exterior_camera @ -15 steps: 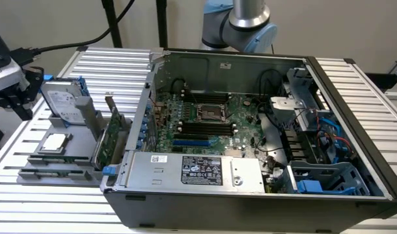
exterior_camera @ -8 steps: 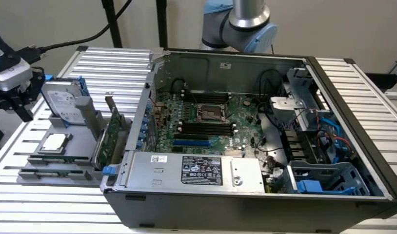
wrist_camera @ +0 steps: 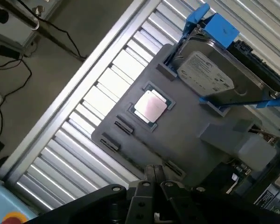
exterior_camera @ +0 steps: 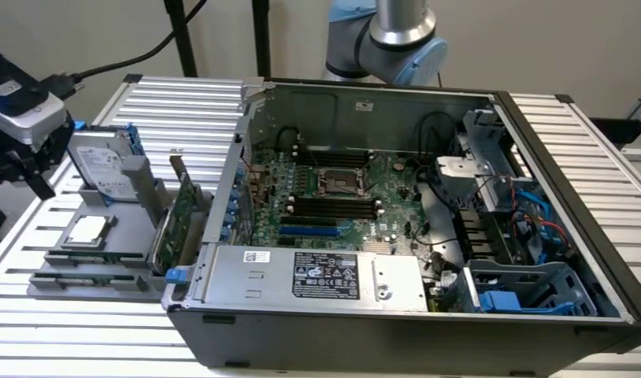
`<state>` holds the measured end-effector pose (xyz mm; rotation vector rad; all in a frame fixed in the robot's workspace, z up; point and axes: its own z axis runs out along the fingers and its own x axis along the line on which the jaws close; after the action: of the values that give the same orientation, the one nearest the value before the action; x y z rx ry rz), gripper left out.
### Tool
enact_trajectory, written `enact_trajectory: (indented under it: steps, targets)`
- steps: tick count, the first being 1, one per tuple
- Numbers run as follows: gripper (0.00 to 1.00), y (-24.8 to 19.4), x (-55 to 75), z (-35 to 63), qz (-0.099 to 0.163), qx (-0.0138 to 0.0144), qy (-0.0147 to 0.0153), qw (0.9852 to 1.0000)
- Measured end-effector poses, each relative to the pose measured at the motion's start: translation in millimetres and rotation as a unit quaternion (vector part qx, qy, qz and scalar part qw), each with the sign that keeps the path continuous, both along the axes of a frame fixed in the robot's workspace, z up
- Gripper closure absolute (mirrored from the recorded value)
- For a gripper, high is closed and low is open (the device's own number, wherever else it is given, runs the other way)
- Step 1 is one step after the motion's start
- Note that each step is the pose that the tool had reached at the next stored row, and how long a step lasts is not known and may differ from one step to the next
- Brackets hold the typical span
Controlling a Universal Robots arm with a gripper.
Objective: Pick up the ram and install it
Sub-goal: 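Pick up the ram and move it above insertion slot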
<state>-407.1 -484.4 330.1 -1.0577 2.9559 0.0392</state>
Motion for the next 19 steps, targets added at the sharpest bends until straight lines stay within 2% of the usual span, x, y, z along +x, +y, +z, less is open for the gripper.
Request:
enact_trajectory:
  steps: [5, 10, 15, 19]
  targets:
    - [1.00, 0.0, 0.0, -2.8, 0.046, 0.0000, 0.0022, 0.9989]
    - [1.00, 0.0, 0.0, -5.6, 0.091, 0.0000, 0.0046, 0.9959]
    - [1.00, 0.0, 0.0, -8.4, 0.136, 0.0000, 0.0072, 0.9906]
    - [1.00, 0.0, 0.0, -10.7, 0.172, 0.0000, 0.0093, 0.9850]
